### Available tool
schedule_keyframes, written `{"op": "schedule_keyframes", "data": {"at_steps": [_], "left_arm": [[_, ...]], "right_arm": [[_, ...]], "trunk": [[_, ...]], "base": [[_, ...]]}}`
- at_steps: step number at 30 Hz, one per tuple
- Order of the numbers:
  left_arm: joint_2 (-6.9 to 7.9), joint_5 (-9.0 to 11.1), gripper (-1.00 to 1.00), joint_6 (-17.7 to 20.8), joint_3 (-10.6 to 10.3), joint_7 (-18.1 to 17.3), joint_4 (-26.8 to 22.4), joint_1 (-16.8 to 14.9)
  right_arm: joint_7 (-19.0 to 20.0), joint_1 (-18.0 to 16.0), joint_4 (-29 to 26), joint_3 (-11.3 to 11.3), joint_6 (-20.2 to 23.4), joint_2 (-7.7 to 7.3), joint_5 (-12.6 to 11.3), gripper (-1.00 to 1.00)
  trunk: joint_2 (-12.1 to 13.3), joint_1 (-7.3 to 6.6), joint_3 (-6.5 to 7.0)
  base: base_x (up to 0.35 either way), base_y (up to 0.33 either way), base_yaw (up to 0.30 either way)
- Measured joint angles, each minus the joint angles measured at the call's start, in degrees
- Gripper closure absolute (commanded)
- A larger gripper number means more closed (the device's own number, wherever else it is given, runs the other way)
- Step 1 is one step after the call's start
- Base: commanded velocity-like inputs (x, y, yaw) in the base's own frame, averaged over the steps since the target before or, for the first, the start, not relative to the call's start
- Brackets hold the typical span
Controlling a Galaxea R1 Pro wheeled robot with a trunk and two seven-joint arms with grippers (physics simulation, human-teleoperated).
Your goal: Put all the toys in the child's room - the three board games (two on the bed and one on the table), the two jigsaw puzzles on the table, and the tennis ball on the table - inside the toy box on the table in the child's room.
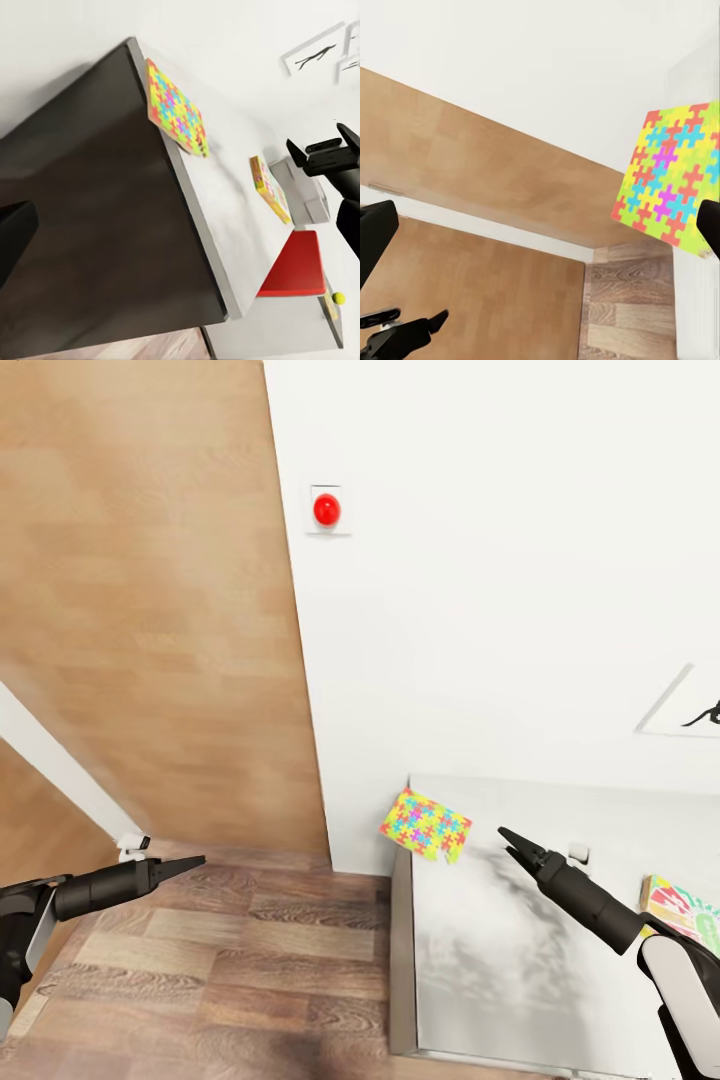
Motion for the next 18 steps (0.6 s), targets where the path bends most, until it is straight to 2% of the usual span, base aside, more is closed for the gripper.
{"op": "schedule_keyframes", "data": {"at_steps": [7, 12, 18], "left_arm": [[0.0, 0.02, -1.0, 0.0, -0.05, -0.07, 0.0, 0.0], [0.05, 0.0, -1.0, 0.0, -0.09, -0.15, -0.01, 0.0], [0.07, -0.02, -1.0, -0.06, -0.11, -1.58, 0.0, 0.0]], "right_arm": [[0.03, 0.02, 0.1, 0.06, -0.36, 0.01, 0.01, -1.0], [0.03, 0.01, 0.12, 0.16, -0.39, 0.07, 0.0, -1.0], [0.03, 0.03, 0.01, 0.18, -0.4, 0.09, 0.01, -1.0]], "trunk": [[0.0, 0.01, 0.6], [0.0, 0.0, 1.03], [0.0, 0.0, 1.55]], "base": [[-0.094, 0.007, -0.153], [-0.094, 0.093, -0.156], [-0.018, 0.032, -0.156]]}}
